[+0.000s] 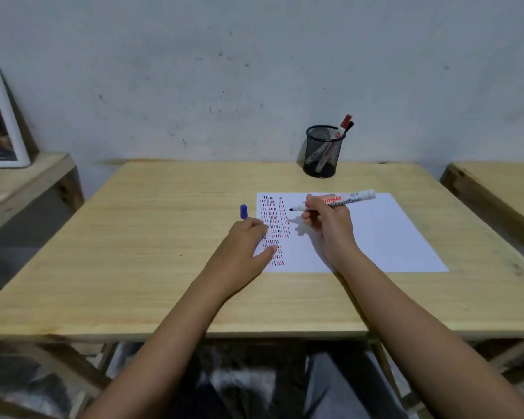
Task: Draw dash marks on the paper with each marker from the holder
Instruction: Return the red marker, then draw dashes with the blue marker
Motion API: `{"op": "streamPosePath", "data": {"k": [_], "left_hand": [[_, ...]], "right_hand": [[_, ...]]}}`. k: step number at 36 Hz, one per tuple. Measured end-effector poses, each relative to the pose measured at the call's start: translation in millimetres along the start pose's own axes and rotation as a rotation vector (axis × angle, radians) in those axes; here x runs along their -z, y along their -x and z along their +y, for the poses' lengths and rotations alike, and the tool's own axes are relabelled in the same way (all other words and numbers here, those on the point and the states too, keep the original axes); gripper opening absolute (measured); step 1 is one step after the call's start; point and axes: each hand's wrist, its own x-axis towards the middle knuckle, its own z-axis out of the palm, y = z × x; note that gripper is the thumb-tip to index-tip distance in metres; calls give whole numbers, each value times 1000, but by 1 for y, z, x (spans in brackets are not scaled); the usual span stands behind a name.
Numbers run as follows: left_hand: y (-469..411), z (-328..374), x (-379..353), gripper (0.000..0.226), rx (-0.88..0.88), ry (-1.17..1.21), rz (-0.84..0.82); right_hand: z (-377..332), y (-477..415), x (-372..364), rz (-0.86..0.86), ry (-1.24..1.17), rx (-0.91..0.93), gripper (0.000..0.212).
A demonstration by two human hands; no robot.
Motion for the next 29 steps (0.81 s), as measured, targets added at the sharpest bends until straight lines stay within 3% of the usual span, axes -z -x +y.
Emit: {"op": "streamPosePath", "data": {"k": [4,9,14,17,23,29], "left_hand": [[-17,0,12,42,40,27,230],[-45,-6,22,50,227,-35,109],[-63,-9,24,25,269,-40,83],[-64,-6,24,23,294,160,162],[-63,23,26,14,399,964,314],[-66,35,25,12,403,1129,333]], "right_hand": [[-9,-3,0,-9,-115,-10,9],[-17,-10,-2,27,-130,-29,13],[-22,-12,-1,43,-137,-59,12],[-25,-13,-1,24,-121,-53,10],[-29,-14,-10,-28,-121,-11,13],[-32,-13,-18,-62,-109,83,12]]}}
